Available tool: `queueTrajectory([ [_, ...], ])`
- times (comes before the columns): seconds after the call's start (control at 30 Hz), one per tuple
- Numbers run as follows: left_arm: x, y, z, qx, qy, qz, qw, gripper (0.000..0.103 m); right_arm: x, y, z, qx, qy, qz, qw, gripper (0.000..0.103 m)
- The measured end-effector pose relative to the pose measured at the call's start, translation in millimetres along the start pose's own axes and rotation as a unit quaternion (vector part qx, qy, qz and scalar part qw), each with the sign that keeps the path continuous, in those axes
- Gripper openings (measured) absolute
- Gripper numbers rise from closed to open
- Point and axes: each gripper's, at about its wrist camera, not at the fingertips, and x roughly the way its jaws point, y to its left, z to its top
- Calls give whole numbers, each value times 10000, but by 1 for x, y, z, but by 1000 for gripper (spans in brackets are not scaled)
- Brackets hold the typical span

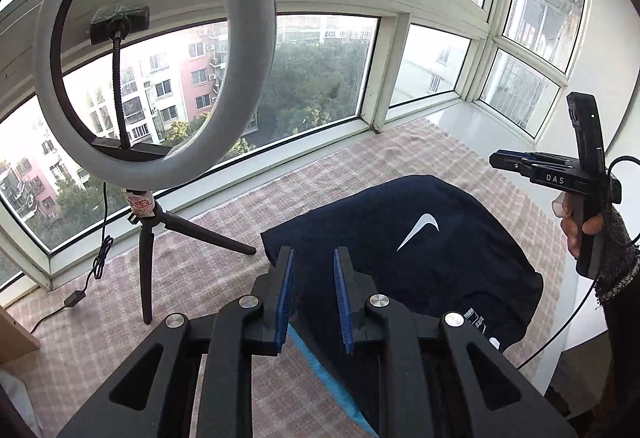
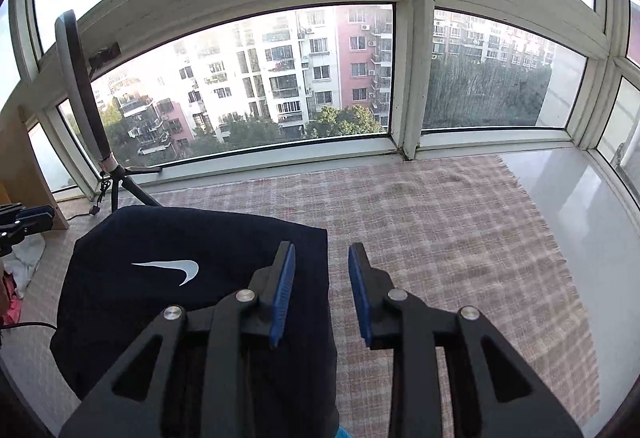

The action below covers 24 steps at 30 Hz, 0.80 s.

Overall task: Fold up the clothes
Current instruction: 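Carry the folded sweatshirt with both grippers toward the clothes stack, then lower the sweatshirt onto the stack and open both grippers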

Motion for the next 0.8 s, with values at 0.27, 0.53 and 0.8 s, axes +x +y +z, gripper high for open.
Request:
queueTrajectory([
  [0.27, 80, 5, -6, -87, 658, 445, 9968, 23, 109, 0, -21, 13, 1101, -342, 9933, 28],
  [0.53, -22, -21, -35, 214, 131, -183, 9995, 22, -3, 3, -43, 150, 370, -243, 9989, 30],
  [0.8, -13, -48, -111, 378, 802, -445, 9951, 22, -29, 17, -144, 492, 827, -29, 9954, 40],
])
